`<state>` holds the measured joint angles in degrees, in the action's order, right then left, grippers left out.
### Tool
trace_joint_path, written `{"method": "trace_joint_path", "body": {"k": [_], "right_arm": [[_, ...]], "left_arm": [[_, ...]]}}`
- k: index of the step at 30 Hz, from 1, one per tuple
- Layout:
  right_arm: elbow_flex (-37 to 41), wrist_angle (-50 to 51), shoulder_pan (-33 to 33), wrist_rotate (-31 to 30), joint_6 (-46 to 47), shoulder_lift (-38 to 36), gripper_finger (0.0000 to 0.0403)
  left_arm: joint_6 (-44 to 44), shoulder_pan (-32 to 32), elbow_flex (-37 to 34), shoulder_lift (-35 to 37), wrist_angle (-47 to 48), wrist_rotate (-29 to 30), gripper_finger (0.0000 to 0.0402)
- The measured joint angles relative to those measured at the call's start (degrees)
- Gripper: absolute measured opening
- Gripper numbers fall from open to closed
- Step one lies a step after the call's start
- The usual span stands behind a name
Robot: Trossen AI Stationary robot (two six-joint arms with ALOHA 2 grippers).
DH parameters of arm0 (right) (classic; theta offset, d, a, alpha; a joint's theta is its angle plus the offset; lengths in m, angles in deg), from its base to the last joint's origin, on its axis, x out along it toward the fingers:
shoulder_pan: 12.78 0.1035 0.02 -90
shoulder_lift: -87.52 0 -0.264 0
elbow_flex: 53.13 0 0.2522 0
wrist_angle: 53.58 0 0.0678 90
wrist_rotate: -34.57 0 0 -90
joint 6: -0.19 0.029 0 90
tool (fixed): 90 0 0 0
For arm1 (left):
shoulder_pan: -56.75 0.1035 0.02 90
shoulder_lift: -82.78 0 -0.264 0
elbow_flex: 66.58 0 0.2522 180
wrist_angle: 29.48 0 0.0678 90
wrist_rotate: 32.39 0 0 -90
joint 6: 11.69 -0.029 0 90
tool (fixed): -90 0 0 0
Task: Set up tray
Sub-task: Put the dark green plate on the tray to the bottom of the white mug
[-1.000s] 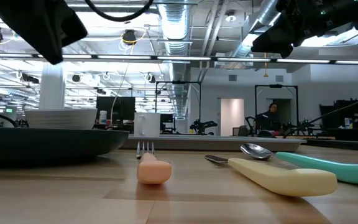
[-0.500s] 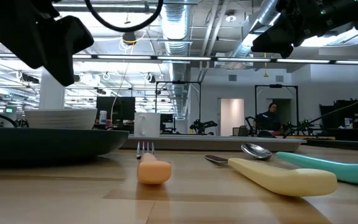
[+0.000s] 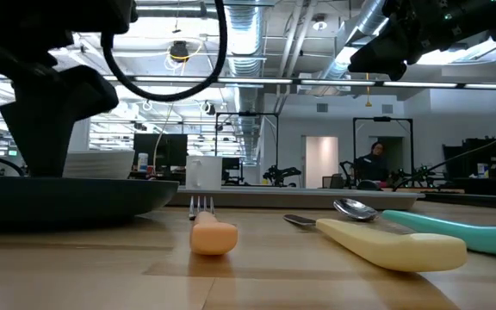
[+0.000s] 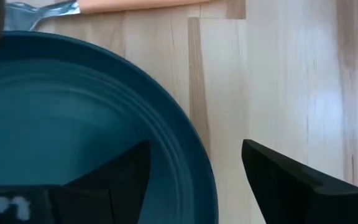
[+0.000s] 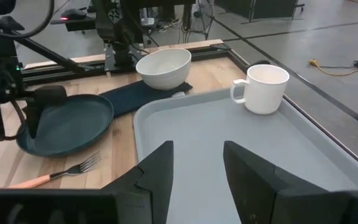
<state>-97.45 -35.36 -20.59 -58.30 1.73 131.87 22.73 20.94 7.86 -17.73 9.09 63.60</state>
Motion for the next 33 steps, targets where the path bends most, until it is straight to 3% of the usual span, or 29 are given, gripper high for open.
{"method": "trace_joint_path", "body": {"k": [11,21,33], "right_arm": [[0.0,0.0,0.0,0.0,0.1,0.0,0.0134],[0.0,0.8,0.0,0.0,0.0,0.0,0.0134],[0.0,0.7,0.0,0.0,0.0,1.0,0.0134]], "left_arm": [[2.3,0.2,0.0,0.0,8.7,1.8,0.024],[2.3,0.2,0.0,0.0,9.3,1.8,0.0238],[2.2,0.3,0.5,-4.3,10.2,-1.8,0.0169]]}}
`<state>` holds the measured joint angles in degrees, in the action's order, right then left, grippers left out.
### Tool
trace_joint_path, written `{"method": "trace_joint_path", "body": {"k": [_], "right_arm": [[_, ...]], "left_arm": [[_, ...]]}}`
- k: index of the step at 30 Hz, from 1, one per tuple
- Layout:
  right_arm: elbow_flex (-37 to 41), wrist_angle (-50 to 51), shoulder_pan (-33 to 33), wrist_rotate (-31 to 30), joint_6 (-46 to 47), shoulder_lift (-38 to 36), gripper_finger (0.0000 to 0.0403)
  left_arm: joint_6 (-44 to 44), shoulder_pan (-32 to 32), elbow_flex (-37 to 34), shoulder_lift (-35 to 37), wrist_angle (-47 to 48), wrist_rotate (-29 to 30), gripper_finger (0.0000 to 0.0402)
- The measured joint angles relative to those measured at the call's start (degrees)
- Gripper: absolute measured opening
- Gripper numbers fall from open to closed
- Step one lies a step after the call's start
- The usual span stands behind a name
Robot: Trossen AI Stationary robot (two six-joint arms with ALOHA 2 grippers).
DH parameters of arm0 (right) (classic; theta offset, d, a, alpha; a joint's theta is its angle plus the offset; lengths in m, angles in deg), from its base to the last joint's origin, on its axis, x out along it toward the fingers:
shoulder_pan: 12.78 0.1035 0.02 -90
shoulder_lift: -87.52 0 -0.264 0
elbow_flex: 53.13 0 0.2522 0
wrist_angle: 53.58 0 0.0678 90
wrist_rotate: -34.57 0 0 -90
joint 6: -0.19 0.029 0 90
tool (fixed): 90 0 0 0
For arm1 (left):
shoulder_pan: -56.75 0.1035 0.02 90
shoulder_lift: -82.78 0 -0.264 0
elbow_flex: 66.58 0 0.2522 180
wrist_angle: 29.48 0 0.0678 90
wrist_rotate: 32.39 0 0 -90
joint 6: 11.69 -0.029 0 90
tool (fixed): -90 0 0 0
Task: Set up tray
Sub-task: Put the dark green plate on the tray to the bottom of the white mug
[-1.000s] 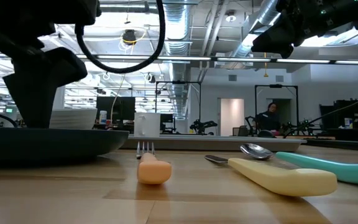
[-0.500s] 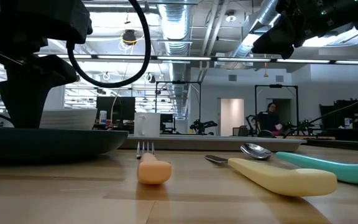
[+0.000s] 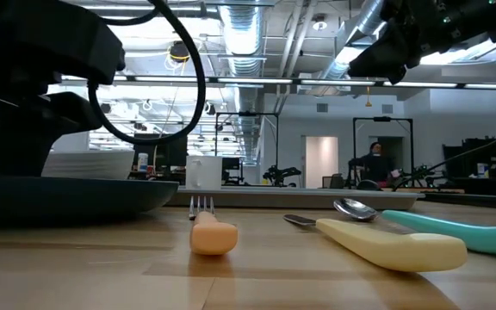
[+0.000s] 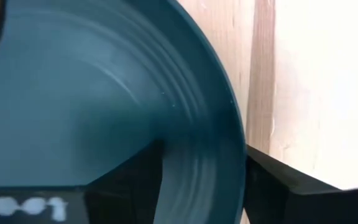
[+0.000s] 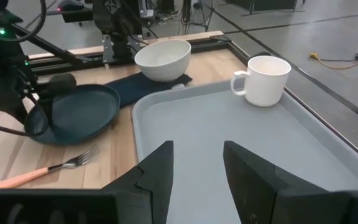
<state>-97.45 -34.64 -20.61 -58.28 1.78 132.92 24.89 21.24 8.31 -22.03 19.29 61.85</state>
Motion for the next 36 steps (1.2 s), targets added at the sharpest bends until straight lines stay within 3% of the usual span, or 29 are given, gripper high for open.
{"method": "trace_joint_path", "body": {"k": [7,18,27,36], "right_arm": [[0.0,-1.4,0.0,0.0,0.0,3.7,0.0134],[0.0,-4.3,0.0,0.0,-0.6,8.3,0.0134],[0.0,-4.8,0.0,0.0,-0.6,8.3,0.0134],[0.0,-4.8,0.0,0.0,-0.6,8.3,0.0134]], "left_arm": [[-3.8,0.0,3.7,-0.4,2.3,-0.1,0.0123],[-6.5,-0.1,5.2,-0.2,4.6,1.1,0.0014],[-6.0,-1.1,6.1,-0.2,8.8,0.8,0.0011],[-4.0,-3.1,15.4,-0.2,17.9,2.9,0.0]]}}
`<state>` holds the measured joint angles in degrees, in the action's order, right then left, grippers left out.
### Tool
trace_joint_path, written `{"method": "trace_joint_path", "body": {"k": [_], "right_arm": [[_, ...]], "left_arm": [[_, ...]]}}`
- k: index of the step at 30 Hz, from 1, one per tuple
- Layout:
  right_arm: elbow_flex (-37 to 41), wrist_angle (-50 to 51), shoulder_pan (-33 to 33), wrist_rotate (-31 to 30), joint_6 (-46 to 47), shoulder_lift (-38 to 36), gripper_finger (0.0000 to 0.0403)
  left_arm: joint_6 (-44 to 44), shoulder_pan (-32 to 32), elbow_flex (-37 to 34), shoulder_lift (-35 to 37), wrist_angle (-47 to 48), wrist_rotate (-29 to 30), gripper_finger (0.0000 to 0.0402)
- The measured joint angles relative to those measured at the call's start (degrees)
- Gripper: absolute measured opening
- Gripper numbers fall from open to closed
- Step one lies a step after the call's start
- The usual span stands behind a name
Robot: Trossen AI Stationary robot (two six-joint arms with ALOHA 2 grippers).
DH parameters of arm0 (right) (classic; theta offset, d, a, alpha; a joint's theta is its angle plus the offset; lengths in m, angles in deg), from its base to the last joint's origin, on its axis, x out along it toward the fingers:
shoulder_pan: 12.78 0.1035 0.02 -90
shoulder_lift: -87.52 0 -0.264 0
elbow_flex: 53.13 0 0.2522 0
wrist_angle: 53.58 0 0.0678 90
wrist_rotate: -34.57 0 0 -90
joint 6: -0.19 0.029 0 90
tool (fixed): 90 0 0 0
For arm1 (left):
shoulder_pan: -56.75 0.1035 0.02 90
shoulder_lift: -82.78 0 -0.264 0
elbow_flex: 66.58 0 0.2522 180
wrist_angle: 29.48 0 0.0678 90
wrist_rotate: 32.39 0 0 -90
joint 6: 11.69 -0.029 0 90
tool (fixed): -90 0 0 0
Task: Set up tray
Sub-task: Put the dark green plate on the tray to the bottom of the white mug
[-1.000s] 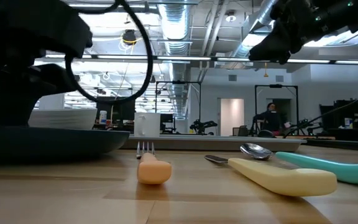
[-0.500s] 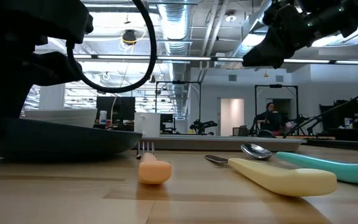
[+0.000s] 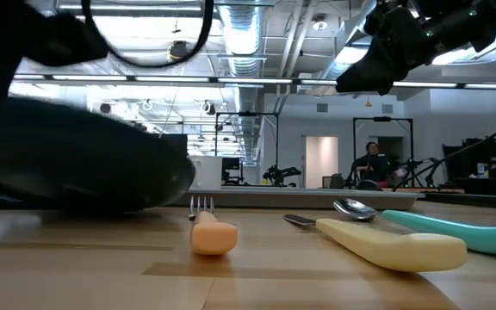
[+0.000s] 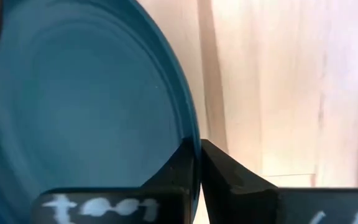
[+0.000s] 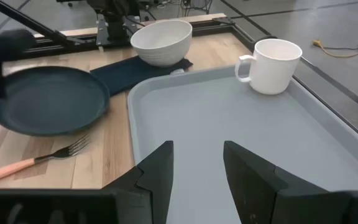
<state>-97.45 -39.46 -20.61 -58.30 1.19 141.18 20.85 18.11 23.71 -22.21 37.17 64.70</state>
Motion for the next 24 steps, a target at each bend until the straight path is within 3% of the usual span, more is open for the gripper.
{"method": "trace_joint_path", "body": {"k": [6,14,24], "right_arm": [[0.0,0.0,0.0,0.0,0.0,0.0,0.0134],[0.0,0.0,0.0,0.0,-0.1,0.0,0.0134],[0.0,-0.4,0.0,0.0,-0.1,0.0,0.0134]], "left_arm": [[-0.5,-0.7,5.3,0.0,4.8,3.6,0.0],[-3.3,-0.8,6.6,0.0,8.4,7.8,0.0],[-19.9,1.6,6.6,0.0,14.9,24.2,0.0]]}}
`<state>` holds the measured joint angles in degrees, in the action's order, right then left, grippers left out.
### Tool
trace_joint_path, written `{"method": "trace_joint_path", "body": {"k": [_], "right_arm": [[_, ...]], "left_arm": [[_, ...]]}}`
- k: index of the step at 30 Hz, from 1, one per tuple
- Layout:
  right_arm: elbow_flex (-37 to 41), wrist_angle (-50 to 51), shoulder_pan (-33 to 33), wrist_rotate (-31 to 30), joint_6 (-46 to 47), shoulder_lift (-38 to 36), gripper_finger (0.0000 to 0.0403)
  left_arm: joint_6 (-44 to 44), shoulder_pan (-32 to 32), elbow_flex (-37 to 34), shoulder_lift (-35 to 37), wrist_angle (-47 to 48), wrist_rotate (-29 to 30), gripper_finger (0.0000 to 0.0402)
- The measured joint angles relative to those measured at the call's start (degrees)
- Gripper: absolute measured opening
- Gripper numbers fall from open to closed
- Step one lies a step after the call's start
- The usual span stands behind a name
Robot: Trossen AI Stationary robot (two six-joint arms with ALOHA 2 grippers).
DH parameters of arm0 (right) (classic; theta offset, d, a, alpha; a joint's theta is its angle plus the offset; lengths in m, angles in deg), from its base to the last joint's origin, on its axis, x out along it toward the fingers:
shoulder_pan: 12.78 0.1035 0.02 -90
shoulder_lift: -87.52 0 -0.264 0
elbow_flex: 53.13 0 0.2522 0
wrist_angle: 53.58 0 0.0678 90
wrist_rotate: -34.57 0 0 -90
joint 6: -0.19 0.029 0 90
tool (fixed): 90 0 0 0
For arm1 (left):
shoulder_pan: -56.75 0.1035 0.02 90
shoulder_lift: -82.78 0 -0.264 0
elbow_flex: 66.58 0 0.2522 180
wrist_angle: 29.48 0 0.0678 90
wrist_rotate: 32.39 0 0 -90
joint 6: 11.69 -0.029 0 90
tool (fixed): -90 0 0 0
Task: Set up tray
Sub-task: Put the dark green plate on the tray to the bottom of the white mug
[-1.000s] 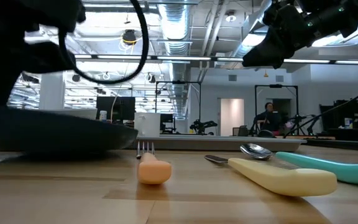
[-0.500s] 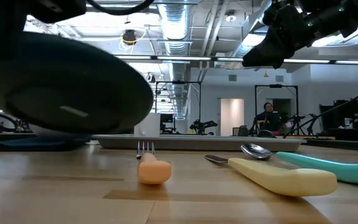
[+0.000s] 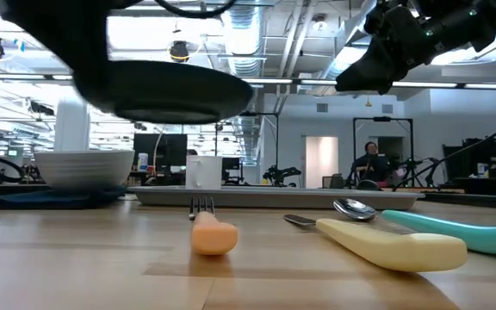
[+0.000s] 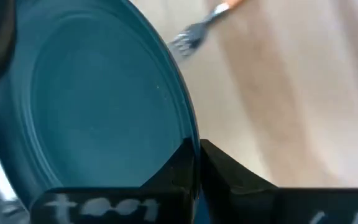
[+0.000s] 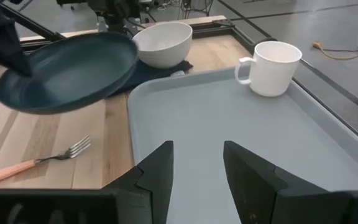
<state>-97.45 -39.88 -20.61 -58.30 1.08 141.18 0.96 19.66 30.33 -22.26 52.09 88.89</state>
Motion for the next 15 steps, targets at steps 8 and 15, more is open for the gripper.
{"method": "trace_joint_path", "body": {"k": [8,15], "right_arm": [[0.0,0.0,0.0,0.0,-0.9,-0.3,0.0134],[0.0,0.0,0.0,0.0,-1.4,-3.3,0.0134]], "left_arm": [[-7.4,7.8,0.0,0.0,-1.6,4.0,0.0],[-22.0,15.2,-0.4,0.0,-10.4,1.8,0.0]]}}
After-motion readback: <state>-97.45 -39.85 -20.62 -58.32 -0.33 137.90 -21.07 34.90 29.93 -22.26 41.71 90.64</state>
